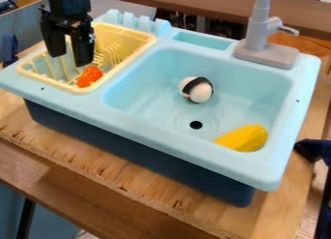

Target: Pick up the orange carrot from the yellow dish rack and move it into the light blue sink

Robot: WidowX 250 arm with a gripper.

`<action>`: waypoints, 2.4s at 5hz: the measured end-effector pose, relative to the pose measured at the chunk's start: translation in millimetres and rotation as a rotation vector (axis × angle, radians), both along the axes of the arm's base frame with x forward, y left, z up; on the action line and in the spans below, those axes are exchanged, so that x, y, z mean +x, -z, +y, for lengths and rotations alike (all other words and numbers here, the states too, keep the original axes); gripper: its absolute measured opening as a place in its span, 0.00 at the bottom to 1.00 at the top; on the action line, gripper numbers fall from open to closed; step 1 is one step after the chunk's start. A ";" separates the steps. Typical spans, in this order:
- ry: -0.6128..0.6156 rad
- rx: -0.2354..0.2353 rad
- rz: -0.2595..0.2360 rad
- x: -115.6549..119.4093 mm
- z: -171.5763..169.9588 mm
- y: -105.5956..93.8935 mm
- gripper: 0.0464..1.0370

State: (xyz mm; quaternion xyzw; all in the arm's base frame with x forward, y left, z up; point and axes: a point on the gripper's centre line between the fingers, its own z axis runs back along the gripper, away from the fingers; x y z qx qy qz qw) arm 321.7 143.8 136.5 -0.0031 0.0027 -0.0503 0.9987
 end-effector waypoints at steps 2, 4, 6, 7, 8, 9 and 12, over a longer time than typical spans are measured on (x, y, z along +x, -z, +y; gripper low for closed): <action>0.036 -0.060 0.003 11.5 -3.3 25.1 0.96; 0.091 -0.050 0.080 13.1 -23.6 44.5 0.96; 0.101 -0.017 0.125 22.8 -31.3 54.4 0.63; 0.085 0.001 0.126 22.1 -28.8 52.7 0.55; 0.056 0.026 0.119 19.2 -27.0 44.8 0.55; 0.073 0.037 0.060 10.1 -31.8 -3.5 0.55; 0.134 0.048 0.096 26.2 -80.4 -55.1 0.55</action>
